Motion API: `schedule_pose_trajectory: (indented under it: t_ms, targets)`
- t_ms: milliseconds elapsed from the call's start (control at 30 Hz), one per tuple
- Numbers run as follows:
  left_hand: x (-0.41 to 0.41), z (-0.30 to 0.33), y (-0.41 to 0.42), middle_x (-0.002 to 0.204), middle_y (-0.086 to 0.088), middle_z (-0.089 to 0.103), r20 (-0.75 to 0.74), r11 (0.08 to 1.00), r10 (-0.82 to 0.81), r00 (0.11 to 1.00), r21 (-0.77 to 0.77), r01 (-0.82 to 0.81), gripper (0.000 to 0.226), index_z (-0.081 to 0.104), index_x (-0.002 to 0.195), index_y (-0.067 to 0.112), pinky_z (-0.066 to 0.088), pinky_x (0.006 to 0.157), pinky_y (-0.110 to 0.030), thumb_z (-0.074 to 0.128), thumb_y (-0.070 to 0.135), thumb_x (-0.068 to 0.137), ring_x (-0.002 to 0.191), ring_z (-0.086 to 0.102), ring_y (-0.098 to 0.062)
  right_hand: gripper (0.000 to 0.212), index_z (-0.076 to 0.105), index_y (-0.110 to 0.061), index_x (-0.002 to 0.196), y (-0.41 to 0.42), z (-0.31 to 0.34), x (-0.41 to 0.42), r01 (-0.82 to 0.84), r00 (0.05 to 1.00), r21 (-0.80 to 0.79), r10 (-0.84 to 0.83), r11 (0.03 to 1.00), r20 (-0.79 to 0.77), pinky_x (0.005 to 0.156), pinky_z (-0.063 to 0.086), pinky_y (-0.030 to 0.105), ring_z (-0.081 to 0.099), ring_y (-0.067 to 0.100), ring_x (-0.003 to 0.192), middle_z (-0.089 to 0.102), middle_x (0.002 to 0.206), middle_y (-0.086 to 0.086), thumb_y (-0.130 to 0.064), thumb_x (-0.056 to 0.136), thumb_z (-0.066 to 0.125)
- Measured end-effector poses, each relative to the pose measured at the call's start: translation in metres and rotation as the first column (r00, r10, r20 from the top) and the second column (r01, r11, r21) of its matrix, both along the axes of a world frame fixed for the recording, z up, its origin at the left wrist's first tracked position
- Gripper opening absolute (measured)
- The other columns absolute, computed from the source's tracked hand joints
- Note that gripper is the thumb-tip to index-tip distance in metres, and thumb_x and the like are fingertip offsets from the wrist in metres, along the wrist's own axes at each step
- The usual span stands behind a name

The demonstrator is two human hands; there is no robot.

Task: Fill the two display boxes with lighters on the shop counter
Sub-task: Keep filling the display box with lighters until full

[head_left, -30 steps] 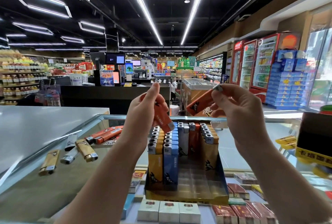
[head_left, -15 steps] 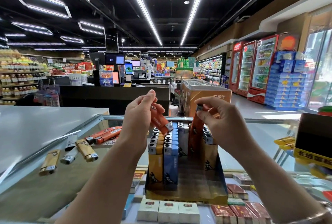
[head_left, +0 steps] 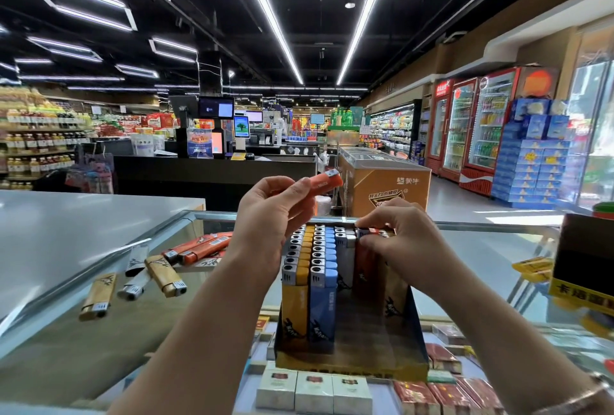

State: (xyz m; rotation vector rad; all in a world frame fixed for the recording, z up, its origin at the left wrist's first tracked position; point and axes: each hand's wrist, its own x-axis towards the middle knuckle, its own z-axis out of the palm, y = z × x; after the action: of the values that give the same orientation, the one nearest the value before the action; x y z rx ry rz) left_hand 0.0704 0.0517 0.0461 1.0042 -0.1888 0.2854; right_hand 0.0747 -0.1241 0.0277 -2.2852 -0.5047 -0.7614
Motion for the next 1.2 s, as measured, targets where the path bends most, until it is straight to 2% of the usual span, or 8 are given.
schedule_pose_trajectory:
  t_ms: [133, 267, 367, 500, 633, 767, 967, 1200]
  targets:
    - [0.000, 0.000, -0.001, 0.086, -0.016, 0.068, -0.010, 1.000, 0.006, 1.000, 0.024, -0.006, 0.015, 0.054, 0.077, 0.012, 0.058, 0.065, -0.028, 0.068, 0.005, 0.074, 0.068, 0.069, -0.020, 0.012, 0.071, -0.029, 0.084, -0.001, 0.002, -0.001, 0.019, 0.999, 0.011, -0.018, 1.000, -0.037, 0.087, 0.031, 0.034, 0.041, 0.015, 0.102, 0.053, 0.090, -0.015, -0.019, 0.078, 0.072]
    - [0.000, 0.001, -0.001, 0.092, -0.019, 0.068, 0.010, 0.999, -0.044, 0.999, 0.014, 0.044, 0.021, 0.051, 0.077, 0.012, 0.057, 0.060, -0.024, 0.066, -0.001, 0.071, 0.076, 0.070, -0.023, 0.011, 0.071, -0.032, 0.080, 0.001, 0.001, -0.002, 0.057, 0.993, -0.019, -0.059, 0.998, -0.104, 0.093, 0.035, 0.043, 0.043, 0.018, 0.104, 0.052, 0.090, -0.016, -0.022, 0.081, 0.068]
    - [0.000, 0.001, -0.002, 0.086, -0.013, 0.072, 0.023, 0.996, -0.062, 0.998, 0.067, 0.060, 0.020, 0.053, 0.079, 0.013, 0.058, 0.062, -0.025, 0.066, -0.002, 0.074, 0.077, 0.071, -0.022, 0.012, 0.073, -0.030, 0.084, 0.001, 0.001, -0.002, 0.046, 0.992, -0.022, -0.048, 0.999, -0.120, 0.095, 0.037, 0.047, 0.047, 0.020, 0.103, 0.057, 0.092, -0.013, -0.020, 0.082, 0.066]
    - [-0.001, 0.002, -0.003, 0.079, -0.003, 0.073, 0.062, 0.982, -0.068, 0.996, 0.181, 0.056, 0.028, 0.058, 0.082, 0.014, 0.055, 0.069, -0.027, 0.070, 0.008, 0.057, 0.075, 0.068, -0.018, 0.014, 0.074, -0.026, 0.087, -0.001, 0.002, -0.004, 0.035, 0.997, -0.022, -0.036, 0.999, -0.067, 0.093, 0.040, 0.044, 0.050, 0.020, 0.104, 0.061, 0.097, -0.008, -0.019, 0.084, 0.062]
    - [-0.004, 0.003, -0.003, 0.079, 0.003, 0.073, 0.120, 0.953, -0.060, 0.991, 0.301, 0.021, 0.028, 0.060, 0.083, 0.018, 0.050, 0.070, -0.025, 0.070, 0.014, 0.057, 0.072, 0.066, -0.010, 0.014, 0.069, -0.027, 0.087, -0.003, 0.011, -0.011, -0.126, 0.992, 0.308, 0.125, 0.943, 0.022, 0.072, 0.047, 0.014, 0.060, 0.002, 0.081, 0.065, 0.087, -0.013, -0.014, 0.086, 0.063]
    - [-0.011, 0.005, -0.008, 0.078, 0.003, 0.073, 0.219, 0.888, -0.120, 0.968, 0.459, 0.007, 0.033, 0.060, 0.092, 0.014, 0.048, 0.055, -0.014, 0.070, 0.018, 0.061, 0.067, 0.067, -0.005, 0.022, 0.068, -0.025, 0.089, -0.004, 0.021, -0.019, -0.341, 0.928, 0.582, 0.364, 0.738, 0.083, 0.067, 0.050, 0.015, 0.065, 0.006, 0.075, 0.071, 0.083, 0.000, -0.005, 0.079, 0.066]
    - [-0.016, 0.006, -0.011, 0.078, 0.002, 0.072, 0.280, 0.823, -0.217, 0.935, 0.567, 0.021, 0.034, 0.060, 0.094, 0.016, 0.047, 0.055, -0.014, 0.072, 0.018, 0.062, 0.066, 0.066, -0.008, 0.030, 0.066, -0.016, 0.096, -0.002, 0.025, -0.026, -0.484, 0.808, 0.698, 0.576, 0.528, 0.124, 0.060, 0.054, 0.024, 0.065, 0.018, 0.062, 0.071, 0.073, 0.006, -0.013, 0.066, 0.065]
    - [-0.014, 0.004, -0.008, 0.076, 0.001, 0.073, 0.307, 0.773, -0.130, 0.943, 0.627, -0.098, 0.035, 0.061, 0.098, 0.023, 0.048, 0.061, -0.015, 0.070, 0.032, 0.066, 0.070, 0.069, -0.008, 0.019, 0.067, -0.013, 0.089, 0.000, 0.025, -0.028, -0.430, 0.879, 0.673, 0.450, 0.602, 0.159, 0.054, 0.053, 0.022, 0.065, 0.016, 0.059, 0.071, 0.071, 0.006, 0.002, 0.078, 0.062]
